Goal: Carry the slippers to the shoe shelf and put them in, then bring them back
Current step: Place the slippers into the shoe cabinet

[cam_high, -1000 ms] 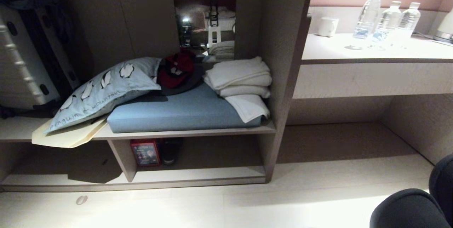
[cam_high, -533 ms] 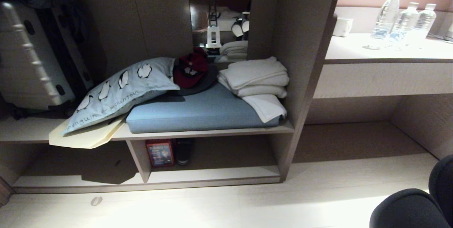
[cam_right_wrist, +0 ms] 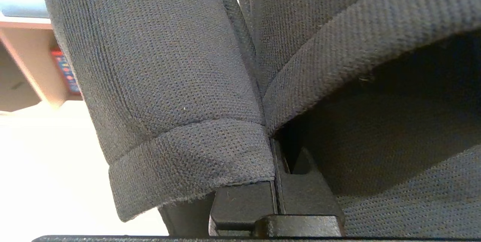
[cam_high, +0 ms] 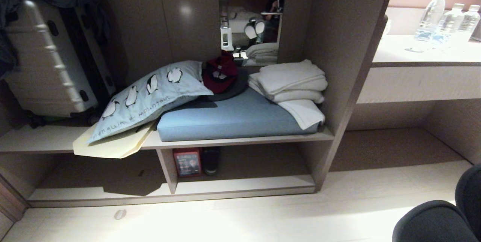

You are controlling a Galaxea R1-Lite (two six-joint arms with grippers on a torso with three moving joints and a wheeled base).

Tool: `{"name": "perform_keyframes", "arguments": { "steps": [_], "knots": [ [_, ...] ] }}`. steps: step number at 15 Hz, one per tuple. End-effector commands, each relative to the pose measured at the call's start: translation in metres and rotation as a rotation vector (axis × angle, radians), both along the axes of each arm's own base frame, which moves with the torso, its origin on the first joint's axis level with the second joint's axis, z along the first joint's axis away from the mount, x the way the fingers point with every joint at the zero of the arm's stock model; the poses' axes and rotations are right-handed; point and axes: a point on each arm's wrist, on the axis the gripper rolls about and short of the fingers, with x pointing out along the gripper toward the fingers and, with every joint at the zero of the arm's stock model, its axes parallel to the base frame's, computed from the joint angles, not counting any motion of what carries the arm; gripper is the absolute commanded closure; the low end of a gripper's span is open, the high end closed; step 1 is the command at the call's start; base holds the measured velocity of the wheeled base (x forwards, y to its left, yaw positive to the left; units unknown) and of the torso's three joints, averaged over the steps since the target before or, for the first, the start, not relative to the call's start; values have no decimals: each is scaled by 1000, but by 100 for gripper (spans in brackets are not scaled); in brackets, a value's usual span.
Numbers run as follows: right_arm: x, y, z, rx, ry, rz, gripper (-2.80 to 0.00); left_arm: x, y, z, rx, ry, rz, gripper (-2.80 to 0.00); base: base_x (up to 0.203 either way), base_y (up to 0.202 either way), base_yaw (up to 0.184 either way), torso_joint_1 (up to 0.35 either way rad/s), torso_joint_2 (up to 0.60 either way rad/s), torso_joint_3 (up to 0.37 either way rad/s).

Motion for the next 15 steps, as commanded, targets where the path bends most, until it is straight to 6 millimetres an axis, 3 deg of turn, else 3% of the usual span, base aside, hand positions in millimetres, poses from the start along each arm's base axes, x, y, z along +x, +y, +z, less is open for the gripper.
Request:
{"name": "perform_keyframes", "arguments": {
  "steps": [1,15],
  "knots": [
    [0,0,0,0,2,1,0,0,0,0,0,-1,0,0,0,195,-3,0,7,0],
    [0,0,0,0,1,1,0,0,0,0,1,0,0,0,0,193,-2,3,3,3]
  ]
}}
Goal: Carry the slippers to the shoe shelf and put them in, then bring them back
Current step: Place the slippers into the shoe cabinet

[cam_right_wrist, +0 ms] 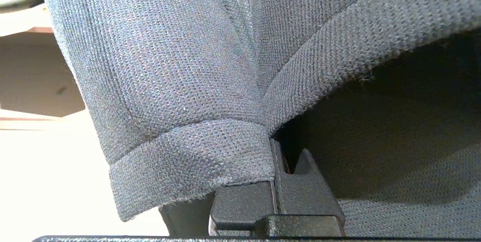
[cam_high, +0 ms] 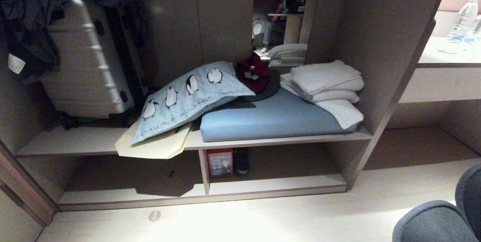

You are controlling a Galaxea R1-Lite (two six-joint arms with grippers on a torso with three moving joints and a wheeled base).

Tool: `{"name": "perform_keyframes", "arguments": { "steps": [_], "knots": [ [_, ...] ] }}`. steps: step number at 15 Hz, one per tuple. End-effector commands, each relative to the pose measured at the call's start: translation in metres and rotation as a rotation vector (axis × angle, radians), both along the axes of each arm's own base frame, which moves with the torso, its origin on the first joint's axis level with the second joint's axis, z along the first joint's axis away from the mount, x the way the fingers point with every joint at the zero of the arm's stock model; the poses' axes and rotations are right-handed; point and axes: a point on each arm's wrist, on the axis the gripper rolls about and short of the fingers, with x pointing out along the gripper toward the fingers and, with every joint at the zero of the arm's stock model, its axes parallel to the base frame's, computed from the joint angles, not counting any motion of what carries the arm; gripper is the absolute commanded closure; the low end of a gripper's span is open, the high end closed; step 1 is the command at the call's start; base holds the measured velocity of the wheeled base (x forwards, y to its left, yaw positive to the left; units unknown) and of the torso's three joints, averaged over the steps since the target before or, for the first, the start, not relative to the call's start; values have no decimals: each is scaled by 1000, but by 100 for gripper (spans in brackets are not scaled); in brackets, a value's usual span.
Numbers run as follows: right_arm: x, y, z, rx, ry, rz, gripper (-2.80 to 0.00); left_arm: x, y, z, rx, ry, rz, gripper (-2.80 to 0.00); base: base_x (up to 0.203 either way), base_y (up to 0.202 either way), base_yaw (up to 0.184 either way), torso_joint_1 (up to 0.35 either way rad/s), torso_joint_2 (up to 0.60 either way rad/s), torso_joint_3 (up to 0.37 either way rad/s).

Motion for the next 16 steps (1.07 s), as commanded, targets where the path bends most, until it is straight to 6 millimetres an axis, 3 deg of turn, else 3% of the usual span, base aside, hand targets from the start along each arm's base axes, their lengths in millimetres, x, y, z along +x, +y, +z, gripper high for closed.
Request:
{"name": "perform_keyframes", "arguments": {
  "steps": [1,16],
  "knots": [
    [0,0,0,-1,2,1,0,0,0,0,0,1,1,0,0,106,0,7,6,-2],
    [0,0,0,-1,0,1,0,0,0,0,0,1,1,0,0,0,0,1,1,-31]
  ]
}}
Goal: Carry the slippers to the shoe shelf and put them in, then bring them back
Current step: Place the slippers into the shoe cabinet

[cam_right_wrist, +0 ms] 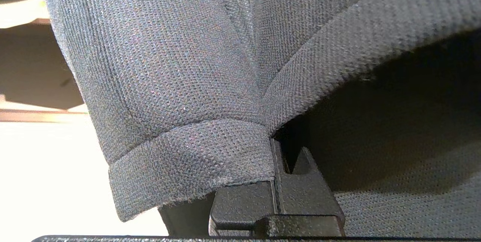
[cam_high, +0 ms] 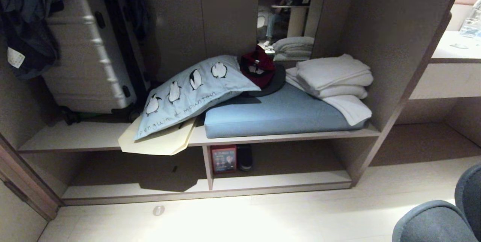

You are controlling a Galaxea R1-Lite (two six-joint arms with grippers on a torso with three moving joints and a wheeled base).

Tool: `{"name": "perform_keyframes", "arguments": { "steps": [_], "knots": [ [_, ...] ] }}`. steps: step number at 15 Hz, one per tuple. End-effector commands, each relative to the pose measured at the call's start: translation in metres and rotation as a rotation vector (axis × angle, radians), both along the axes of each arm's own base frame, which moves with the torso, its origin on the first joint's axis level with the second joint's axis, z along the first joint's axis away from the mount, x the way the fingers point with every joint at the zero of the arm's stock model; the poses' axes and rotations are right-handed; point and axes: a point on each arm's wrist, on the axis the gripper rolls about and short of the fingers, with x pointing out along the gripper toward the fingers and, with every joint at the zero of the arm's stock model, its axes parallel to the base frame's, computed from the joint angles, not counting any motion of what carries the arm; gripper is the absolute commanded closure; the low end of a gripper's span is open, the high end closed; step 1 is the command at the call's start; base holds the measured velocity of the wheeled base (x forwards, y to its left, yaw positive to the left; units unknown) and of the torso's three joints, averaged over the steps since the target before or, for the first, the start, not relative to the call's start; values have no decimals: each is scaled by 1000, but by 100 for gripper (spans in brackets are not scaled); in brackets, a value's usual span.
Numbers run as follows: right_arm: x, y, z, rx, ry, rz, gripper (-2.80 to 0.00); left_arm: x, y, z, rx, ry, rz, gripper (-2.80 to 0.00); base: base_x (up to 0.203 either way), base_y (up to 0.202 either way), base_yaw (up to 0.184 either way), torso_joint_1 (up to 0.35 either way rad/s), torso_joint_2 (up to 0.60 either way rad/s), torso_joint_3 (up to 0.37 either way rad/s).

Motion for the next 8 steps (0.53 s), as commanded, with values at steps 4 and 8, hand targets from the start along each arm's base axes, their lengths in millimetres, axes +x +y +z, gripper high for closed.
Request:
{"name": "perform_keyframes", "arguments": {
  "steps": [4,8],
  "knots": [
    [0,0,0,0,0,1,0,0,0,0,-1,1,1,0,0,0,0,2,3,-200],
    [0,0,0,0,0,1,0,0,0,0,-1,1,1,0,0,0,0,3,2,-199]
  ]
}}
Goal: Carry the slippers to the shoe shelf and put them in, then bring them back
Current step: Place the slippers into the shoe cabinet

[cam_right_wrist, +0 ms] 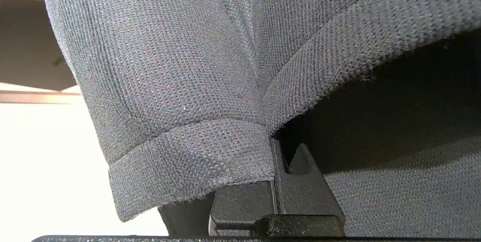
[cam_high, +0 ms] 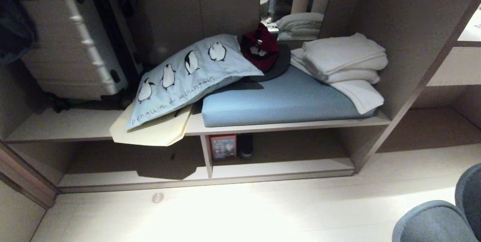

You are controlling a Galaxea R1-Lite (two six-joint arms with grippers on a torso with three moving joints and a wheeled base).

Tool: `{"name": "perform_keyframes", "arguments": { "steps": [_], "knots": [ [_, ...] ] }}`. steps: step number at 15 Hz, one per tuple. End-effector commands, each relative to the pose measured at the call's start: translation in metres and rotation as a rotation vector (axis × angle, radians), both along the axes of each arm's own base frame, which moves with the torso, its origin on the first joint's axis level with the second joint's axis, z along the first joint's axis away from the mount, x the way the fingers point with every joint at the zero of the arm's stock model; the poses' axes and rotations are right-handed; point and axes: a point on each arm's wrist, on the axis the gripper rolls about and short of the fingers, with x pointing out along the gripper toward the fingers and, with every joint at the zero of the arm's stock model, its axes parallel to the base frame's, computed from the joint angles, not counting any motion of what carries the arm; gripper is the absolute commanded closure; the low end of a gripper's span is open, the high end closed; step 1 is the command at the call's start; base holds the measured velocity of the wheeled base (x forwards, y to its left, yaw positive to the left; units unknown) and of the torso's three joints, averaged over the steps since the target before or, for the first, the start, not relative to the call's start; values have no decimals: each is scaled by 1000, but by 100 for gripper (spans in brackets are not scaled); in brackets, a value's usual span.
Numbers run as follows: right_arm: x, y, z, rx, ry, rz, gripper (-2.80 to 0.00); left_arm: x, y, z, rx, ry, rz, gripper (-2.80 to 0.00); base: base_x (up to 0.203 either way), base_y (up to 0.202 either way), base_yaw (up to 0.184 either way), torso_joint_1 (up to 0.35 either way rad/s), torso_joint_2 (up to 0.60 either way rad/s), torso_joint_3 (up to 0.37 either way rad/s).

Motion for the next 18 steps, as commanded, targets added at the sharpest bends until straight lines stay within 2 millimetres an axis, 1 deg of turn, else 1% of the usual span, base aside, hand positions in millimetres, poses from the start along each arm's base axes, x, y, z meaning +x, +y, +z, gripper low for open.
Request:
{"name": "perform_keyframes", "arguments": {
  "steps": [1,18],
  "knots": [
    [0,0,0,-1,2,1,0,0,0,0,0,1,0,0,0,0,0,2,5,-202],
    [0,0,0,-1,2,1,0,0,0,0,0,0,0,0,0,0,0,2,3,-198]
  ]
}}
